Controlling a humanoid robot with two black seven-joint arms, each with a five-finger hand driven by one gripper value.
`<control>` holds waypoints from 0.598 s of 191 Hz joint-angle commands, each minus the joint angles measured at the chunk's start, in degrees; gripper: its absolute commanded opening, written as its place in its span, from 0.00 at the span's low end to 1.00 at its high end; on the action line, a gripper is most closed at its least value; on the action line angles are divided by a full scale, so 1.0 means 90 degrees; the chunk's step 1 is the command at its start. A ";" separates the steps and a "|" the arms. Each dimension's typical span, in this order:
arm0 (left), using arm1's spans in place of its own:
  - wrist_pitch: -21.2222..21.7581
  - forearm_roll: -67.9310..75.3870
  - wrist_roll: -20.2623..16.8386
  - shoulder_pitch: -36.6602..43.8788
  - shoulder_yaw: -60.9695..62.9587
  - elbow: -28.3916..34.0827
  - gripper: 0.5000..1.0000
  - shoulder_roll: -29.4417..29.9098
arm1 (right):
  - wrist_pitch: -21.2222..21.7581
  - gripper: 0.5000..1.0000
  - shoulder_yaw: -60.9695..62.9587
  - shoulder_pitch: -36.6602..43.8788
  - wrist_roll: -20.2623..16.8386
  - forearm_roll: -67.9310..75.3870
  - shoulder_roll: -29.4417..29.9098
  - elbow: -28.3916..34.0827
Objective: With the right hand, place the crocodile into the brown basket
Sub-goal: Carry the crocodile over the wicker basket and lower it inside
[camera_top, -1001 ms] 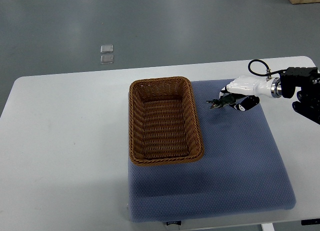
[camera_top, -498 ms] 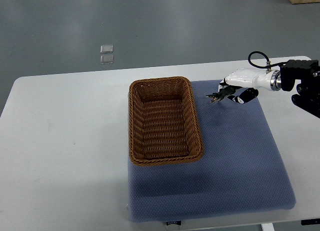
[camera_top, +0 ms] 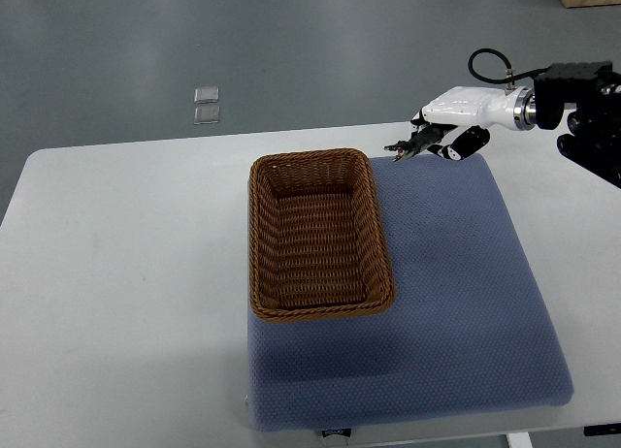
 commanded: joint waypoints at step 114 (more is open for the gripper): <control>0.0000 0.0000 -0.0004 0.0000 0.0000 0.0000 1.00 0.0000 | -0.0226 0.02 -0.0013 0.0404 0.0000 -0.0001 0.1392 0.0726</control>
